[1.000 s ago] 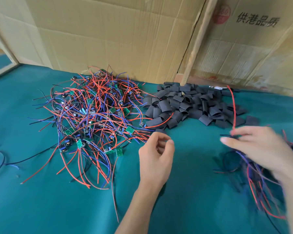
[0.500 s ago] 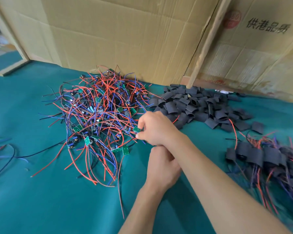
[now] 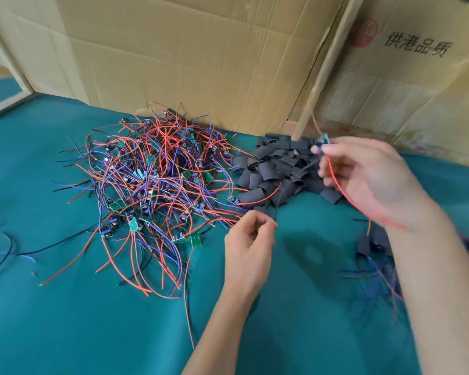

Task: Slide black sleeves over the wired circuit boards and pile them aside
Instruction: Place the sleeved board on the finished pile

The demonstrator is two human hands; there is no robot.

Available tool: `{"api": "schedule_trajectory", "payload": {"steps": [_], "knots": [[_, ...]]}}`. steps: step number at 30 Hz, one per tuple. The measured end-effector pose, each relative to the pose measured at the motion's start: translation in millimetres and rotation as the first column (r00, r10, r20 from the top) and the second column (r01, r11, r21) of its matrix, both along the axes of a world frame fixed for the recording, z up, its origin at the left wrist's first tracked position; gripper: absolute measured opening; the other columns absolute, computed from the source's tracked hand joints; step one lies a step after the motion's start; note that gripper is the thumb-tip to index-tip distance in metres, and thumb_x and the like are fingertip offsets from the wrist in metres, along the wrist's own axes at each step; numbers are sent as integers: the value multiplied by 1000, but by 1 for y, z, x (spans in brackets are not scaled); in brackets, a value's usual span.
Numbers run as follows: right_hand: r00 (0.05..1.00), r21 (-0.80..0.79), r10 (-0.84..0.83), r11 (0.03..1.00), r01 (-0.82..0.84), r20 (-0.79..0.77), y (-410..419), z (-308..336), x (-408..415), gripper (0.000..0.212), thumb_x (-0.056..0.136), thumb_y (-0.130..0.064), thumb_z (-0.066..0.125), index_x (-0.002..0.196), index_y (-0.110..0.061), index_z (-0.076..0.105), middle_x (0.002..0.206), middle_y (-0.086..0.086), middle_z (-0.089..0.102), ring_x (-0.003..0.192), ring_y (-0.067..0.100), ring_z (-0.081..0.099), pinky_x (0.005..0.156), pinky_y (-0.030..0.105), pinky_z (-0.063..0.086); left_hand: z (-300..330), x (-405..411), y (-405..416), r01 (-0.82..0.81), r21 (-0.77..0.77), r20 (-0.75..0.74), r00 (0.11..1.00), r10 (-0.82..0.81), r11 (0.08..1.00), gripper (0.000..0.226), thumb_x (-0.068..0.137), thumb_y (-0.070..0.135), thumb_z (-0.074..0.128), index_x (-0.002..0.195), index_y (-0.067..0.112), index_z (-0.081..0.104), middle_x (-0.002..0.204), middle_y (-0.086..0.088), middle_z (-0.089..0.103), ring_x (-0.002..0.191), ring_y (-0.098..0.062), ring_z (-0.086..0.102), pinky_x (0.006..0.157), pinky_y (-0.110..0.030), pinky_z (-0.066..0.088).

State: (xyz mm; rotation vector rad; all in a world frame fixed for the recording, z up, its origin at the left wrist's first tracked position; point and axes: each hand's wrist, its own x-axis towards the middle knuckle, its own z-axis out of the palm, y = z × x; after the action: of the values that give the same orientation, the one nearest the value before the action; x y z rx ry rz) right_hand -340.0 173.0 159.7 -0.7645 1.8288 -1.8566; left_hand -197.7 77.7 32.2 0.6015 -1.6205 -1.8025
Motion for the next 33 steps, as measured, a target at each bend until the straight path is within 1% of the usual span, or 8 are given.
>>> {"api": "schedule_trajectory", "payload": {"steps": [6,11,13,16,20,22,29,33], "knots": [[951,189,106,968,-165,289,19,-64,37,23,78,-23,67,81,-6,81,68,14,68,57,21,62,52,26,45,2,1,-3,139,37,-91,987,-135,990,33,93,39,52,104,20,77,78,9,70,66,-4,58,53,-16,41],[967,379,194,893,-243,163,14,-85,51,32,101,-20,56,80,-11,78,79,15,76,64,20,66,54,23,44,1,1,-3,125,-49,-29,992,-126,991,23,90,32,63,96,16,79,84,3,77,74,-14,67,71,-28,53],[982,470,183,871,-142,-43,12,-85,43,25,93,-30,64,78,-17,79,76,7,77,66,13,67,56,23,45,-2,1,-5,85,-55,-31,996,-86,995,17,93,25,65,89,16,78,76,5,75,63,-8,63,62,-23,48],[945,438,-89,870,227,-314,1,-89,21,4,85,-25,76,83,-27,77,75,-4,75,62,5,65,61,19,46,-4,0,-6,-6,-32,-1,1000,6,999,15,96,20,68,82,19,75,60,5,66,49,-8,56,50,-20,44],[853,501,-166,747,436,-495,-31,-114,11,56,75,-40,84,125,-33,60,114,-12,59,92,13,58,81,32,45,-3,-1,-4,7,34,-30,1000,-6,999,15,99,14,65,88,17,73,68,1,68,61,-18,70,46,-26,50],[814,492,-207,707,508,-542,-42,-125,12,56,75,-49,81,125,-37,59,114,-16,58,99,11,53,79,33,39,-3,-1,-4,49,67,-52,998,-46,997,14,99,7,61,95,13,73,74,0,71,70,-20,74,52,-26,54],[792,397,-296,739,544,-535,-40,-134,6,24,82,-25,75,105,-33,71,81,-20,65,87,19,64,77,33,49,-8,-2,-11,187,200,-156,975,-157,962,53,87,-27,35,110,6,69,97,-10,76,97,-25,75,72,-24,58],[873,251,-378,853,458,-307,-33,-129,2,21,75,-11,78,88,-28,73,70,-10,71,68,13,62,72,31,53,-10,0,-15,227,220,-205,962,-183,949,51,87,-31,44,112,5,70,102,-9,77,106,-28,73,82,-25,58]]}}
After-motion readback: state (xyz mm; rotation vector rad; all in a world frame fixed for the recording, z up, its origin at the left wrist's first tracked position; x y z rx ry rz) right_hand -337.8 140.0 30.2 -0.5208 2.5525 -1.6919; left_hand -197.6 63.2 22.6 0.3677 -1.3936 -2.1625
